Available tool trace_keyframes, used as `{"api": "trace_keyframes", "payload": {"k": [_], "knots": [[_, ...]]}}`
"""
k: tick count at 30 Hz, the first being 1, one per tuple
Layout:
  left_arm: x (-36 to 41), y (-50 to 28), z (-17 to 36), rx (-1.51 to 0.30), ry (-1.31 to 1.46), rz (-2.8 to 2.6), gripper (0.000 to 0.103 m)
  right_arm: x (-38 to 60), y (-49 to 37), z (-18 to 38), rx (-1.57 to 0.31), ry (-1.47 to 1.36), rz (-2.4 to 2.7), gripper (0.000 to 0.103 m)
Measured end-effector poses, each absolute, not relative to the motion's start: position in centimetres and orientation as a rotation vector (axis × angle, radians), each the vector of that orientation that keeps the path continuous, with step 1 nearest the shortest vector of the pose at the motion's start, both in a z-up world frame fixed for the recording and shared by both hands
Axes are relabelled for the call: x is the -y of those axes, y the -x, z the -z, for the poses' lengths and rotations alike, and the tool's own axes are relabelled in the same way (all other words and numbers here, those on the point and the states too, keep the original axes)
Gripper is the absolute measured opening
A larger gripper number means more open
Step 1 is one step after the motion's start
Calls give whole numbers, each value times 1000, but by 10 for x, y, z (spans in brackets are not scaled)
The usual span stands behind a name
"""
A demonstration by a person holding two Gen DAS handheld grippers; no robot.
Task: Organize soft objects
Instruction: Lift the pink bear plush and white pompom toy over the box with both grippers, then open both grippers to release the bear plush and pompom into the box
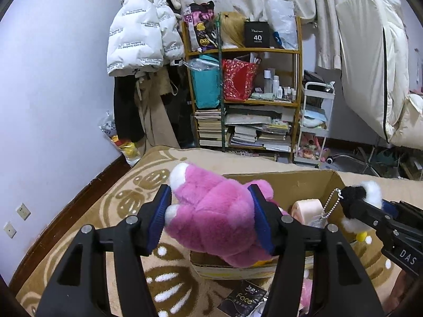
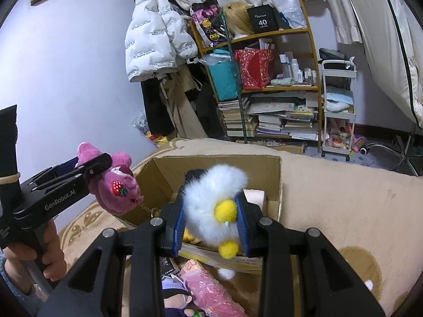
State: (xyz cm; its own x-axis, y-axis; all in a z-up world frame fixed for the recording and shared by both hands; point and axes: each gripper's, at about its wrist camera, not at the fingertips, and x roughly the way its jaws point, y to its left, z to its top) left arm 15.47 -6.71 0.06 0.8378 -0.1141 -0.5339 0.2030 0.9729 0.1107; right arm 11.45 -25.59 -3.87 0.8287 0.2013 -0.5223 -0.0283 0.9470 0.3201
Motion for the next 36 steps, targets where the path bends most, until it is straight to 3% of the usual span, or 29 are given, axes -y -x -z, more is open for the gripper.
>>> {"api": "trace_keyframes", "payload": {"k": [12,18,32,36], "knots": [[78,-163,17,-625,-187,221,61,264,-124,57,-649,-358,-104,37],[72,-167,21,-656,-130,227,69,269,-125,63,-674,-388,-93,38],[68,-176,28,-721,-85,235,71,274,-127,67,-695,-438,-103,39],[69,-172,26,-732,-101,223,71,272,-122,63,-681,-423,-110,50]]}}
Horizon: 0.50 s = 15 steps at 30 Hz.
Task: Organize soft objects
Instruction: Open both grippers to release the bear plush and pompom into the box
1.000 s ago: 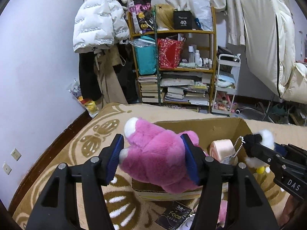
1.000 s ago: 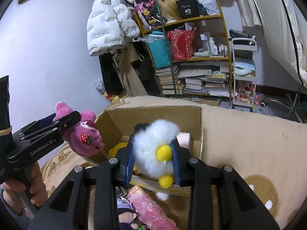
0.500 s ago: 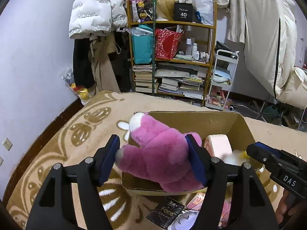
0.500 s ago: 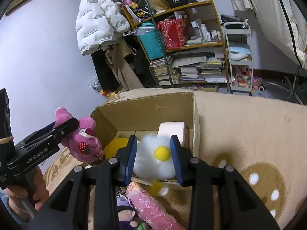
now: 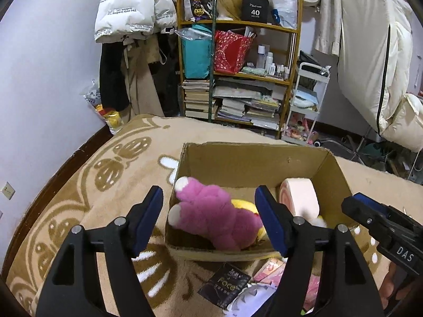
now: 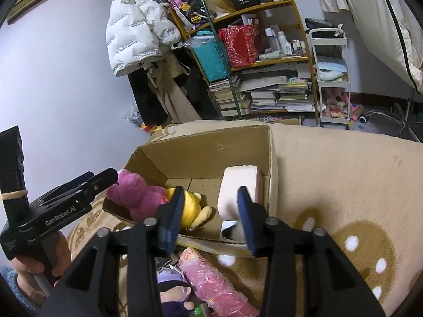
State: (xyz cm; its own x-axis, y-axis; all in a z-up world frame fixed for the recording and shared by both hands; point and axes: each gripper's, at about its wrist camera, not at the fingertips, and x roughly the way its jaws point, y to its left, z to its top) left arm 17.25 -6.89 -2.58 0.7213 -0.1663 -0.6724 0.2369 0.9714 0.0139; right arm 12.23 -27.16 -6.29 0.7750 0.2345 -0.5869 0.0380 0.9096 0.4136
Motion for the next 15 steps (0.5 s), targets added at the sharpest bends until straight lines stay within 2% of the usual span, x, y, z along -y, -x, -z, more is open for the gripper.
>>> {"api": "trace_keyframes", "payload": {"k": [3,6,7,9,12,13,15], "knots": [[69,-168,26,-773,-123,216,71,269,-120,62,-690,-423,-112,52],[67,-161,25,-809,-121,203,76,264,-116,59,-709,-400,-115,70],[65,-158,24,-815,-114,198,83,262,-113,56,-704,-390,-114,72],[61,-150,21,-814,-103,189,84,261,-108,52,-701,-383,-116,76],[57,-139,20,-832,-104,179,89,260,-99,50,-704,-389,-111,88],[55,-136,20,-836,-102,176,93,260,-96,50,-707,-393,-108,89],[52,-127,18,-838,-100,170,94,260,-89,50,-725,-401,-106,91]]}}
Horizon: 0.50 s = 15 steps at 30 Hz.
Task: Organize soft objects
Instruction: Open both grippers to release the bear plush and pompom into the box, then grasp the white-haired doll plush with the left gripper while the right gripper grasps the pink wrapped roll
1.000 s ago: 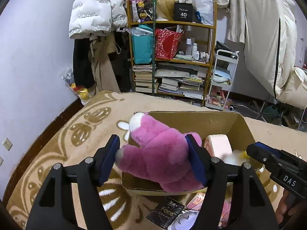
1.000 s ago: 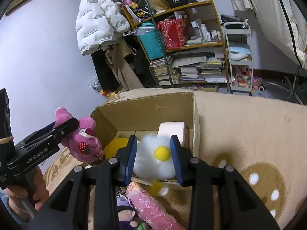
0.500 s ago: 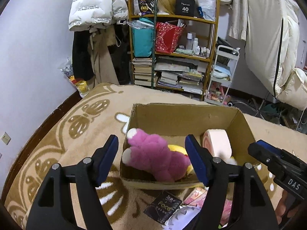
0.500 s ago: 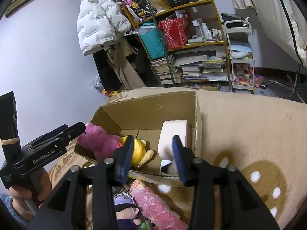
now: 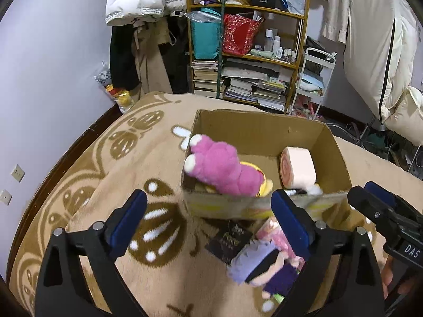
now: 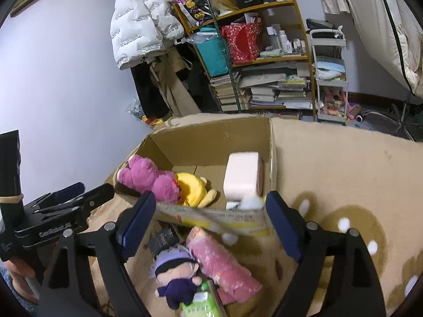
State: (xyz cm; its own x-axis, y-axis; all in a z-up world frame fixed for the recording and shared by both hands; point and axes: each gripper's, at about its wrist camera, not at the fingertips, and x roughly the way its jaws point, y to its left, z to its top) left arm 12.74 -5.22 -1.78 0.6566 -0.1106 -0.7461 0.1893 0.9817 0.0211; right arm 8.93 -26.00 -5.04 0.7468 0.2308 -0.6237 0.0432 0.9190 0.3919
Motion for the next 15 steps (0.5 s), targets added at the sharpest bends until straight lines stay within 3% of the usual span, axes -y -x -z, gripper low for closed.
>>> {"api": "trace_keyframes", "payload": {"k": [3,5,15], "knots": [[50,-115,16,-855,-109,172,96,260,-80,51,-740,-412,-97,101],[48,-109,16,-869,-99,178,100,259,-73,49,-737,-419,-95,101],[52,-78,30,-941,-121,204,100,258,-54,49,-778,-440,-95,103]]}}
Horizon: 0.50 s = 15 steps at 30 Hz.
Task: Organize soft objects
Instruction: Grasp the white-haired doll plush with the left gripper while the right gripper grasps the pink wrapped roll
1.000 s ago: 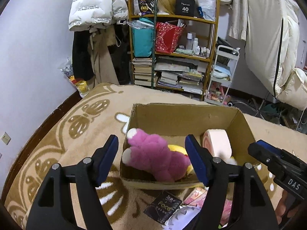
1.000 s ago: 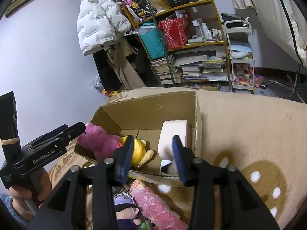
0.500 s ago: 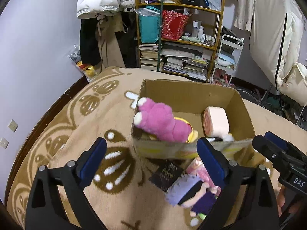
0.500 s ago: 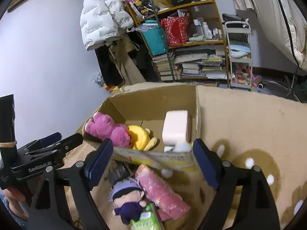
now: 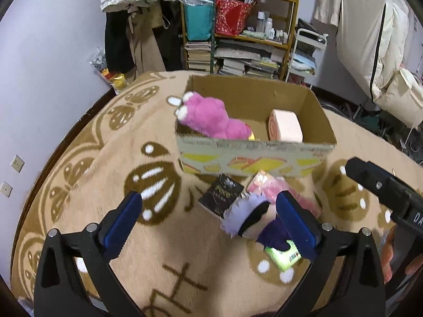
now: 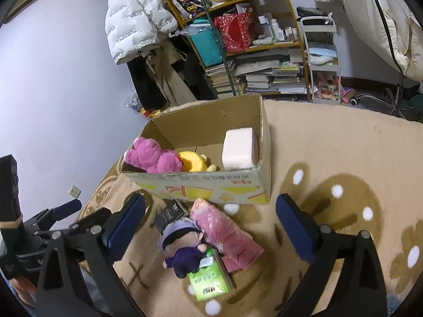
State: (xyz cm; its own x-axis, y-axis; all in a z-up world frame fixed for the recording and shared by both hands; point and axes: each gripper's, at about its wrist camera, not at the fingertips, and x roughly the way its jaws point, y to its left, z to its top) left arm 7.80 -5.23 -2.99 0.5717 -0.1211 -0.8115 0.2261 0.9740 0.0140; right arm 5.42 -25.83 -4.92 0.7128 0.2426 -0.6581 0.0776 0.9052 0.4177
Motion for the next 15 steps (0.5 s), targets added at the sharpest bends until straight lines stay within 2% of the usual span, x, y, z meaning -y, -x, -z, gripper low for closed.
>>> {"api": "trace_keyframes", "payload": {"k": [15], "knots": [[72,-93,77,-1056,-128,259,100,271,-73,89,-923,-522,-62,103]]}}
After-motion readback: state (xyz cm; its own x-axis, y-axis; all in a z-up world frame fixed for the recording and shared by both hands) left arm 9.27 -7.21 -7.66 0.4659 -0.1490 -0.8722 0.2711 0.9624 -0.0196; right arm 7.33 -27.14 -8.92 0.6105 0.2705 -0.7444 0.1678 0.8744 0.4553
